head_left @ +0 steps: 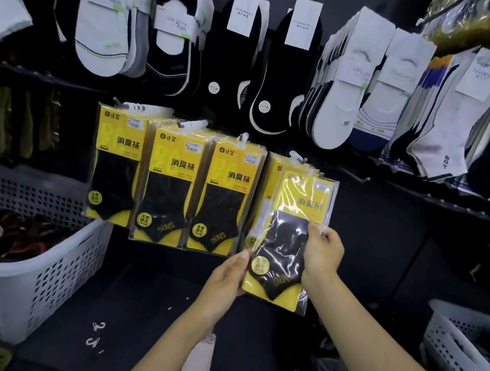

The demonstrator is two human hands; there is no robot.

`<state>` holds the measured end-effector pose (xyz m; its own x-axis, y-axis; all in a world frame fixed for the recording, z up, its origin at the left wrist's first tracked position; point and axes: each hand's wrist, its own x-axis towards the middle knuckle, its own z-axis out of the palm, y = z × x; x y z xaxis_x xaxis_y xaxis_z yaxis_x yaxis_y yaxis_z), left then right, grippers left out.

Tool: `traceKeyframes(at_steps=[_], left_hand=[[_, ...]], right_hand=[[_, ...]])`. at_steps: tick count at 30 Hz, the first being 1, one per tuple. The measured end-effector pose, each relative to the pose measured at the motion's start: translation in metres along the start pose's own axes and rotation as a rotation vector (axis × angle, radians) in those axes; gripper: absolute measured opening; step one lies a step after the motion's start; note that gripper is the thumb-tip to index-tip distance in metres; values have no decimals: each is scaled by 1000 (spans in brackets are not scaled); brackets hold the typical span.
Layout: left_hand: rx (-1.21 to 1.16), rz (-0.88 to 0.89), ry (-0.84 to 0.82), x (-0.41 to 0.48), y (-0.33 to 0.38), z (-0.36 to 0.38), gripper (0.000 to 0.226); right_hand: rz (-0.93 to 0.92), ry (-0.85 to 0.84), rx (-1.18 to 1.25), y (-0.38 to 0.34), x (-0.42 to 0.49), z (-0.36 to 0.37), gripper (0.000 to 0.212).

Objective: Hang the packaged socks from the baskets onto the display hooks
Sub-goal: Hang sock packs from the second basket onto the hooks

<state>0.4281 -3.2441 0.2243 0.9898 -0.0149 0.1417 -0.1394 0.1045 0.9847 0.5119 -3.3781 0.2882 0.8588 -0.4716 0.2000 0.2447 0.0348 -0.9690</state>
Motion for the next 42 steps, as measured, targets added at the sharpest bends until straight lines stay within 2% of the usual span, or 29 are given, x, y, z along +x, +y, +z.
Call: traceKeyframes(at_steps=[3,6,8,10,17,22,26,30,34,36,38,40,42], left_hand=[[-7,12,-2,3,-3,5,35],[-29,23,6,5,-6,8,52],[-41,29,19,7,-9,8,55],[-39,35,37,10,-12,8,49],[52,-27,57,12,-30,5,50],[150,-136,91,-1,-51,-6,57],[286,-254,60,-24,-78,-21,52],[456,-345,-3,-61,-119,-45,44],[678,-478,-7,-105,-167,-87,64],[789,-549,-16,-124,-190,-106,67],[793,-617,-52,-137,-210,-116,66],[727,-637,-50,-145,-222,-116,69],[599,-658,-11,-149,-229,-108,70]], right_hand=[[-62,-7,29,4,3,-10,28],[-107,-112,-19,-1,6,-7,21],[-71,-166,-56,-2,12,-1,18],[-13,-178,-91,1,19,4,18],[245,-148,-113,18,32,5,23],[278,-186,-169,58,5,-31,36],[370,-376,-232,99,-41,-74,28],[444,-539,-438,154,-89,-116,19],[503,-590,-617,202,-118,-150,17],[579,-656,-650,219,-127,-161,8],[665,-712,-678,235,-130,-170,15],[726,-720,-659,250,-131,-174,56],[710,-685,-631,257,-133,-173,71]])
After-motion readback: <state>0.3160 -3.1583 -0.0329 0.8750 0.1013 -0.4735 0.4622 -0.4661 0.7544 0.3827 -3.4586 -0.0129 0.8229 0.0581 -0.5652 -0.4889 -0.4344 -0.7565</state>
